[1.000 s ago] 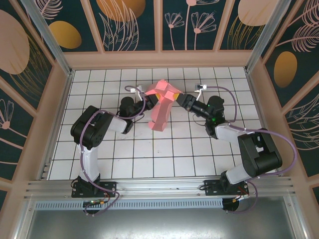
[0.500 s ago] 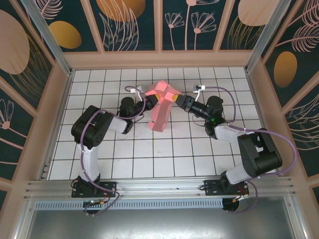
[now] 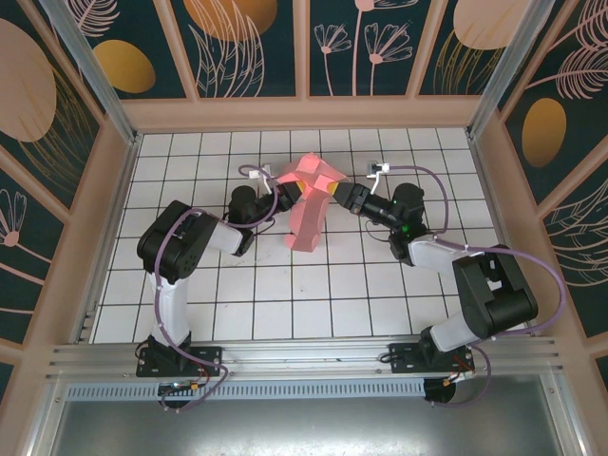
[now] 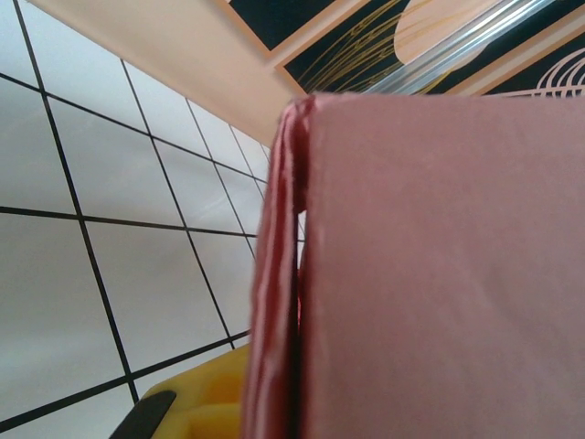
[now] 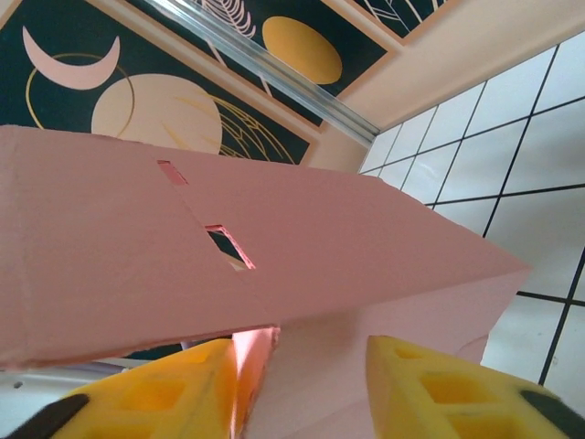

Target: Fold the paper box

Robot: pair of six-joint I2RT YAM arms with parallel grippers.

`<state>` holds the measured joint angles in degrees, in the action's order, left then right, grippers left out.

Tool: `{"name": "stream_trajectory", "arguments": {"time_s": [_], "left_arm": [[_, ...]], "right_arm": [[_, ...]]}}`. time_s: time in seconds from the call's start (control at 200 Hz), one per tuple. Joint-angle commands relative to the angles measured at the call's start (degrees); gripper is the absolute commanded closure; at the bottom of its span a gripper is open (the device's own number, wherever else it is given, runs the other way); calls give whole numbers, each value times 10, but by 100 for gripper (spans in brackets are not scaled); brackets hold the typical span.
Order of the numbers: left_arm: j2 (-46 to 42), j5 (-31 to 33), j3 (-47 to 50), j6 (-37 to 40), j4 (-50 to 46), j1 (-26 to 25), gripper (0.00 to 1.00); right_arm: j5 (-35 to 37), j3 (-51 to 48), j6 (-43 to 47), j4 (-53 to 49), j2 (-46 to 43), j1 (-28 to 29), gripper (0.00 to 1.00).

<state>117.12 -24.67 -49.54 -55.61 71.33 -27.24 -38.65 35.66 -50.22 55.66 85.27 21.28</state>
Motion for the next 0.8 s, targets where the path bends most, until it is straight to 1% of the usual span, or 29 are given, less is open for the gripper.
{"name": "stream_trajectory", "arguments": {"time_s": [0.0,0.11,0.195,0.305,0.365,0.43,0.535,0.661,0.796], "left_arm": [[4,1,-14,-8,18,5,100],[3,4,-14,-15,13,7,100],[1,10,-13,-19,6,10,100],[1,21,-9,-17,4,11,100],[1,24,-9,-13,2,12,100],[-4,27,-7,-5,-6,19,100],[-20,56,-4,33,-40,30,100],[-41,109,-10,91,-97,35,100],[-49,145,-13,99,-122,34,100]], "right_arm": [[2,17,14,1,-13,4,47],[11,15,39,-23,-38,3,33],[23,7,56,-37,-63,2,27],[40,9,87,-78,-98,1,23],[70,20,119,-138,-121,3,22],[128,42,160,-229,-149,9,22],[222,71,204,-325,-191,24,22],[285,116,226,-389,-213,49,23],[341,198,245,-460,-185,97,25]]}}
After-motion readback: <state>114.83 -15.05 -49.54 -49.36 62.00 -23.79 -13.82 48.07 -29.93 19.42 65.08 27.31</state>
